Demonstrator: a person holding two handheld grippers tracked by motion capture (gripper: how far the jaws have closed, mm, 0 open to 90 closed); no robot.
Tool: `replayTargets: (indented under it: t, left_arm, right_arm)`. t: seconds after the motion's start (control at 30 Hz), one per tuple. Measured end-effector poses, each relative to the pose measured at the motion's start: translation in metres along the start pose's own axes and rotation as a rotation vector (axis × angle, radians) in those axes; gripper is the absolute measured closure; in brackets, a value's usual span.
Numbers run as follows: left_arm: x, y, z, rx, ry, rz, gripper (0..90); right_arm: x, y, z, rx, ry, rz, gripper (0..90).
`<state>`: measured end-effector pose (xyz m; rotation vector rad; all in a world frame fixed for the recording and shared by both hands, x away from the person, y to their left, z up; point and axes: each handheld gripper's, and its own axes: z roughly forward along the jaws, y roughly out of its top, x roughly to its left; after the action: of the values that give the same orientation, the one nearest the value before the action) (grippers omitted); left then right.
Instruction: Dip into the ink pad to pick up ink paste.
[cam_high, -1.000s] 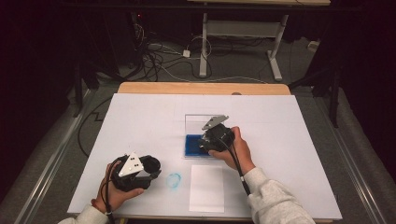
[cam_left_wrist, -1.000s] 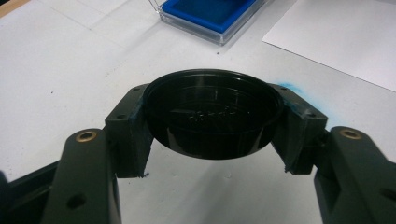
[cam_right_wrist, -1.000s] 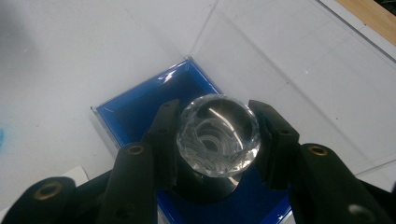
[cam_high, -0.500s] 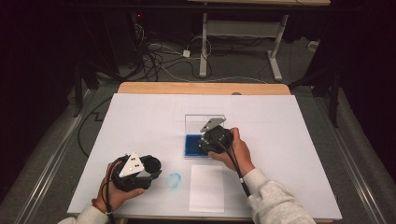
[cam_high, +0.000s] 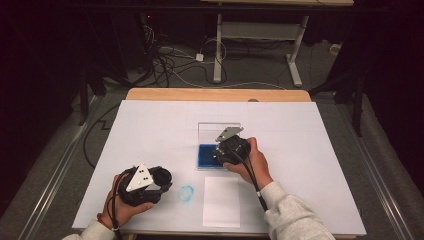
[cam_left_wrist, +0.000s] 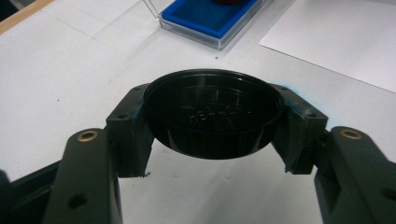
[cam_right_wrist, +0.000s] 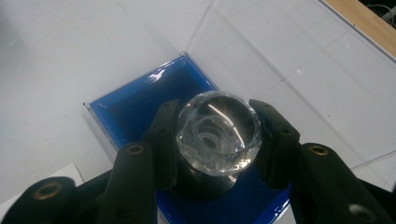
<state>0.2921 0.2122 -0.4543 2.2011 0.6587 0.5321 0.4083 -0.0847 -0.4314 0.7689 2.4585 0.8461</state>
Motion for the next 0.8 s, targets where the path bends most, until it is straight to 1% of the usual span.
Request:
replayTargets:
  t: [0.1,0.2,0.27,0.37,0.53,0.6,0.7,0.8]
  left_arm:
    - [-0.001,0.0,0.0,-0.001,-0.001,0.0,36.8]
    - [0.0,-0.001,0.0,0.008,-0.002,0.001,36.8]
    - [0.0,-0.001,0.0,0.009,-0.004,0.001,36.8]
    - [-0.001,-0.001,0.0,0.009,-0.004,0.001,36.8]
    - [-0.001,-0.002,0.001,0.012,-0.003,0.001,36.8]
    - [0.0,-0.002,0.001,0.01,-0.002,-0.002,36.8]
    - [0.001,-0.002,0.001,0.011,0.0,-0.003,36.8]
    - [0.001,-0.001,0.0,0.008,0.003,-0.002,36.7]
  right_arm:
    - [-0.002,-0.002,0.0,-0.01,0.009,0.017,56.7]
    - [0.001,-0.003,0.001,-0.022,-0.009,0.007,56.8]
    - [0.001,-0.004,0.0,-0.022,-0.006,0.021,56.7]
    - [0.001,-0.005,0.0,-0.023,-0.012,0.012,56.7]
    - [0.001,-0.005,0.0,-0.023,-0.009,0.017,56.7]
    - [0.0,-0.005,-0.001,-0.025,0.001,0.021,56.7]
    - [-0.005,-0.008,-0.005,-0.047,0.012,0.053,56.8]
    - [-0.009,-0.007,-0.017,-0.111,-0.006,0.056,56.9]
